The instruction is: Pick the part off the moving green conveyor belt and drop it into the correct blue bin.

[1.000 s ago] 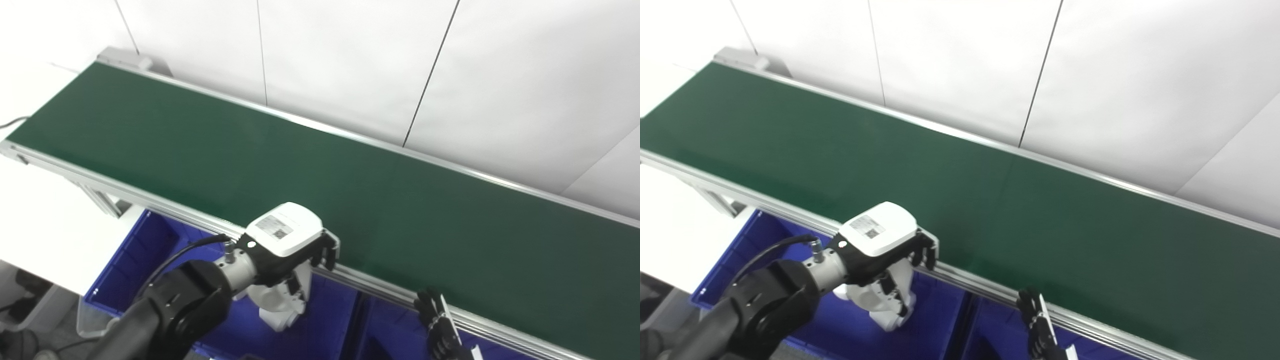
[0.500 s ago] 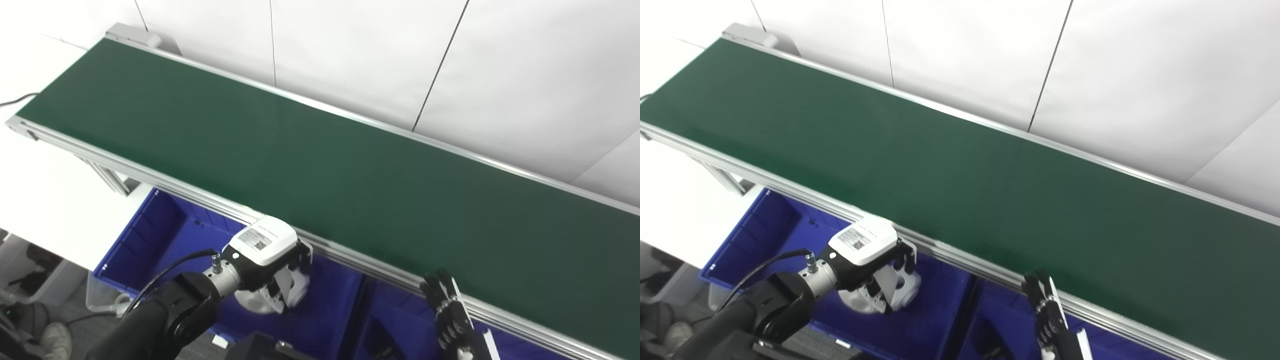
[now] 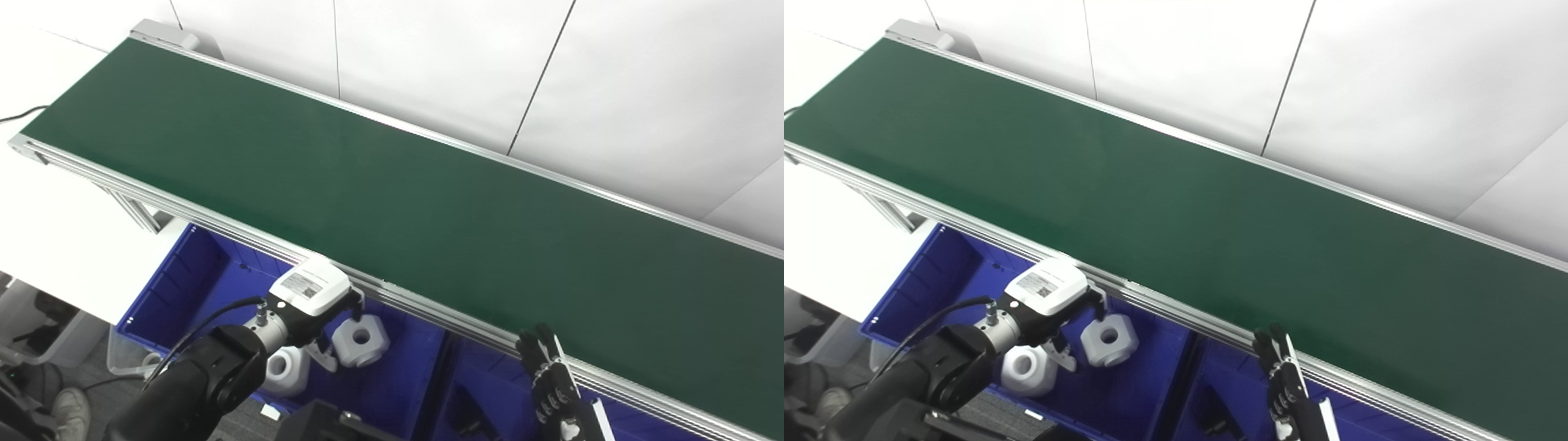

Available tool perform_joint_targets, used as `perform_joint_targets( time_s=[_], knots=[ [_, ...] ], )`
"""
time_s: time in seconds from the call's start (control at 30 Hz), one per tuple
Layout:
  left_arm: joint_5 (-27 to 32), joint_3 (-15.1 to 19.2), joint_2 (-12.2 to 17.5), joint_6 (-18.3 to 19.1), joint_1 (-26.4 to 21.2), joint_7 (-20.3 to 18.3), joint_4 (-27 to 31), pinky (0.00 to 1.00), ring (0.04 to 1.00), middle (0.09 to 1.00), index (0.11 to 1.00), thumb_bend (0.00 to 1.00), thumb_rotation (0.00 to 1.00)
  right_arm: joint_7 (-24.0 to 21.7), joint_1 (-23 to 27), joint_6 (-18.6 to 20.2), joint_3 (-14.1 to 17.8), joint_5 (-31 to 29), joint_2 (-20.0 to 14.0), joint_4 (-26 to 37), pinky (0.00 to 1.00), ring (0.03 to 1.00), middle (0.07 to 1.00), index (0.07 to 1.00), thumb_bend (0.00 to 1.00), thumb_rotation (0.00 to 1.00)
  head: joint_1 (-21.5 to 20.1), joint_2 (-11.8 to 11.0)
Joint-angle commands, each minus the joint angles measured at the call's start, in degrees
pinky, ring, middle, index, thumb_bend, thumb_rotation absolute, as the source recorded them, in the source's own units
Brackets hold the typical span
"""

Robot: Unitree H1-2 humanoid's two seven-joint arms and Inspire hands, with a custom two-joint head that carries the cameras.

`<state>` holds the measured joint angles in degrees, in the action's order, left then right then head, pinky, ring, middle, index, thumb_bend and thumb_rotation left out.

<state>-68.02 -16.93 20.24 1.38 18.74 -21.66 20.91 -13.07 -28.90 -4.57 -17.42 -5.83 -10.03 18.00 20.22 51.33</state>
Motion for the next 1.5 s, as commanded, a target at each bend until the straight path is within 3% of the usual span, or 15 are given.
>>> perform_joint_targets(
  time_s=[0.0,0.17,0.27,0.33,0.43,0.47,0.53,0.63,0.73,0.83,0.97,1.03,1.17,1.33,1.47],
  knots=[
    [-0.43,0.42,0.56,0.05,-0.36,0.11,2.76,0.68,0.700,0.718,0.658,0.96,0.49,-0.81,-0.42,0.20,0.00,-0.62,-0.16,1.90,1.00,0.962,0.950,0.995,0.86,0.90,0.09,-0.05],
    [4.16,1.23,0.02,-0.91,0.71,-0.42,9.10,0.64,0.667,0.690,0.636,0.95,0.52,-0.79,-0.32,-0.01,-0.04,-0.49,-0.13,1.71,1.00,0.958,0.952,0.995,0.86,0.90,-0.51,-0.04],
    [11.88,2.13,-1.55,-0.17,1.57,-2.02,16.18,0.58,0.643,0.674,0.625,0.94,0.54,-0.57,-0.28,-0.09,-0.28,0.16,0.20,1.47,1.00,0.958,0.952,0.991,0.86,0.91,-2.27,0.10],
    [21.62,2.87,-2.56,1.12,1.78,-3.15,20.61,0.55,0.632,0.667,0.619,0.91,0.52,-0.32,-0.17,-0.23,-0.54,0.77,0.68,1.05,1.00,0.962,0.952,0.988,0.87,0.91,-4.11,0.14],
    [44.11,4.06,-3.33,8.34,0.97,-7.02,26.66,0.56,0.648,0.688,0.631,0.84,0.42,0.46,-0.21,-0.64,-1.23,2.90,1.83,0.72,0.98,0.949,0.947,0.980,0.87,0.90,-8.34,0.45],
    [52.00,4.59,-3.34,9.90,0.73,-7.25,27.87,0.57,0.651,0.692,0.632,0.83,0.40,0.81,-0.24,-0.55,-1.77,4.11,2.45,0.79,0.98,0.949,0.947,0.979,0.87,0.90,-11.84,0.64],
    [62.55,5.17,-4.14,11.95,0.64,-6.60,29.69,0.55,0.638,0.677,0.612,0.82,0.37,1.42,-0.29,-0.44,-2.62,6.11,3.51,0.85,0.96,0.948,0.946,0.976,0.86,0.91,-14.26,0.85],
    [76.45,6.86,-5.41,11.17,1.81,-4.64,28.42,0.54,0.608,0.647,0.599,0.81,0.33,2.28,-0.11,-0.85,-4.21,8.38,5.68,-0.16,0.94,0.949,0.945,0.973,0.84,0.91,-20.53,0.93],
    [82.86,8.94,-6.08,5.66,3.04,-4.41,22.63,0.53,0.583,0.623,0.607,0.81,0.37,2.69,0.38,-0.22,-6.17,8.89,8.15,-1.44,0.96,0.966,0.960,0.983,0.81,0.89,-27.57,0.37],
    [81.74,11.10,-7.65,0.32,4.57,-3.19,16.37,0.57,0.633,0.674,0.641,0.81,0.40,4.00,0.65,0.04,-7.62,11.17,10.36,-2.66,0.99,0.982,0.967,0.983,0.82,0.88,-31.31,-0.28],
    [65.90,14.28,-12.20,-17.31,5.31,4.87,2.49,0.66,0.749,0.782,0.761,0.81,0.57,7.46,1.12,-1.02,-8.77,16.34,13.67,-5.03,1.00,0.995,0.972,0.979,0.87,0.90,-38.91,-1.12],
    [61.92,14.78,-13.03,-22.90,4.69,7.43,-4.23,0.70,0.795,0.820,0.808,0.80,0.61,8.82,1.64,-1.57,-8.96,18.17,14.68,-6.28,1.00,0.999,0.978,0.981,0.88,0.91,-42.12,-1.69],
    [54.37,13.70,-11.32,-26.54,3.25,9.48,-12.72,0.86,0.907,0.913,0.906,0.83,0.67,10.71,2.77,-2.99,-9.23,19.46,15.53,-9.02,1.00,1.000,0.993,0.992,0.88,0.94,-44.08,-2.34],
    [49.78,9.95,-8.70,-28.21,0.90,10.32,-15.60,0.82,0.899,0.921,0.935,0.85,0.69,12.68,3.29,-3.88,-9.47,19.91,15.79,-10.71,0.99,0.995,1.000,0.995,0.88,0.94,-44.92,-2.66],
    [48.35,7.92,-8.03,-27.21,1.06,9.94,-14.83,0.81,0.901,0.932,0.947,0.88,0.70,12.86,3.03,-3.92,-9.42,19.38,15.33,-9.97,0.99,0.999,1.000,0.995,0.88,0.95,-44.75,-1.19]
  ],
)
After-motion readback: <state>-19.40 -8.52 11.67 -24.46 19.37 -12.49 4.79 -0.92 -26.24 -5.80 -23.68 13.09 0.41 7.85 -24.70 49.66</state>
